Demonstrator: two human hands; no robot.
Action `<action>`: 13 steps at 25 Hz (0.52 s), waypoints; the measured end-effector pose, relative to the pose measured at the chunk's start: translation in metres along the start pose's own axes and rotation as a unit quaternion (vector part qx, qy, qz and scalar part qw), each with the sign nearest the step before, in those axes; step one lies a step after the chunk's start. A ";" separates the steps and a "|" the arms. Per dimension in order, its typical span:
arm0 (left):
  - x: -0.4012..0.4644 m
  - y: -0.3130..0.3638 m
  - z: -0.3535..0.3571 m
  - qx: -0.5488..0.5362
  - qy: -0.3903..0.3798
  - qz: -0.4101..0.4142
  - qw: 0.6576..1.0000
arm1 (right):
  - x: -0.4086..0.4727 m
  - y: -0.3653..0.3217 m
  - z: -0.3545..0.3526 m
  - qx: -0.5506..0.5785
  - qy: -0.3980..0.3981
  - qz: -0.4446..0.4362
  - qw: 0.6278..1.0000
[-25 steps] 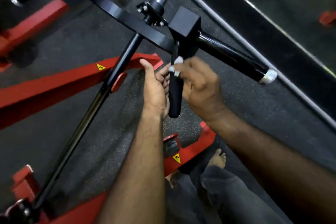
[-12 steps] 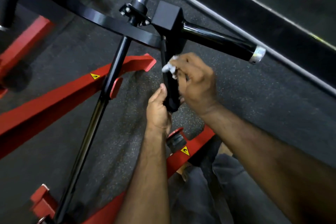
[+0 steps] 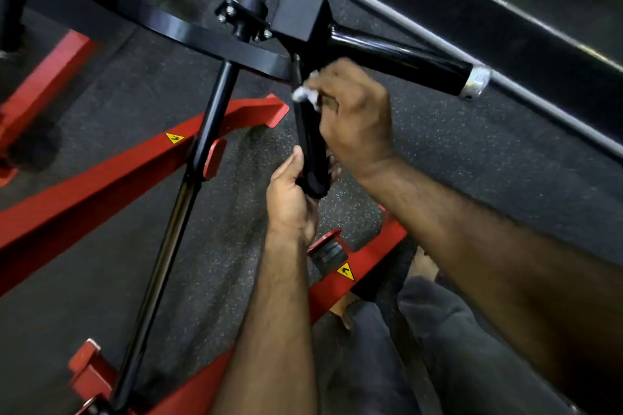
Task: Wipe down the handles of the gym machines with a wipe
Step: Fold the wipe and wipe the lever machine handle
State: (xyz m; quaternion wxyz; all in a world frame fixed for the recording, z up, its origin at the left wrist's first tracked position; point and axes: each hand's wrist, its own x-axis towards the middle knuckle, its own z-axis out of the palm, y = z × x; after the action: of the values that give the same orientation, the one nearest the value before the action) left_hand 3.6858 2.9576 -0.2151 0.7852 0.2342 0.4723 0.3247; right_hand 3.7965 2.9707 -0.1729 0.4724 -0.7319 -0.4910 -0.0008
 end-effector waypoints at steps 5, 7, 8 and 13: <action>0.000 0.001 0.001 0.011 -0.016 -0.010 1.000 | -0.087 0.004 -0.036 0.035 -0.117 -0.010 0.992; 0.001 0.000 0.000 0.003 0.000 -0.006 1.000 | -0.061 0.002 -0.028 0.057 -0.092 0.005 0.994; 0.002 0.000 0.000 0.002 0.006 -0.005 1.000 | -0.041 0.001 -0.021 0.057 -0.062 0.006 0.996; 0.004 -0.001 -0.002 -0.022 0.011 -0.019 1.000 | -0.030 0.004 -0.002 0.032 -0.023 -0.024 0.999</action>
State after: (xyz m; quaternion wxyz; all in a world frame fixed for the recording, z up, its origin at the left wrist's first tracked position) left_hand 3.6860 2.9597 -0.2192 0.7908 0.2043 0.4781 0.3229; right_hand 3.7844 2.9475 -0.1888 0.4835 -0.7045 -0.5191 0.0207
